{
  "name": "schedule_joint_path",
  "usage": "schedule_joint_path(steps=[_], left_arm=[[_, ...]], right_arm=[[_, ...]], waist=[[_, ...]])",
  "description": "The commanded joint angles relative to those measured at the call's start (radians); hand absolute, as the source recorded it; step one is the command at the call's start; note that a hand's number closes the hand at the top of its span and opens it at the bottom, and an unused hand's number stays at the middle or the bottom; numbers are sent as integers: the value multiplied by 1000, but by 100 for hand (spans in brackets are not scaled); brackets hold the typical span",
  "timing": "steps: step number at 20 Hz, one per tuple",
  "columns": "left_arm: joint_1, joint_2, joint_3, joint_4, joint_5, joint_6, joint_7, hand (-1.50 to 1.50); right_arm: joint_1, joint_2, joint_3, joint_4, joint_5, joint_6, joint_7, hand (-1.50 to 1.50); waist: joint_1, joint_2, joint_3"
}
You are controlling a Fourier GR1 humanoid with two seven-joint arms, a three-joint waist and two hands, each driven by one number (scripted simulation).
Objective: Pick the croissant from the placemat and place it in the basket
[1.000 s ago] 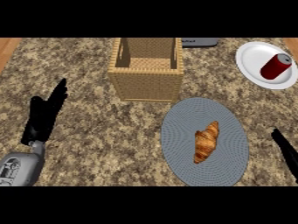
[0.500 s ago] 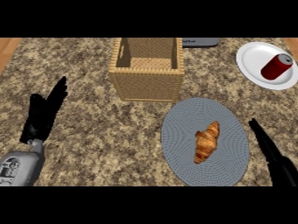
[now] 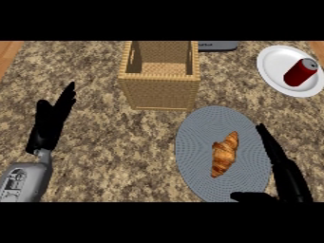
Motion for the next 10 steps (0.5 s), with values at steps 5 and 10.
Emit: schedule_joint_path(steps=[5,10], left_arm=[[38,-19,19,-20,-35,-23,-27,0],[0,-35,43,4,-30,-48,19,0]], right_arm=[[-119,79,21,118,64,-20,31,-150],[-91,65,11,80,64,13,29,-150]], waist=[[3,0,0],[0,0,0]])
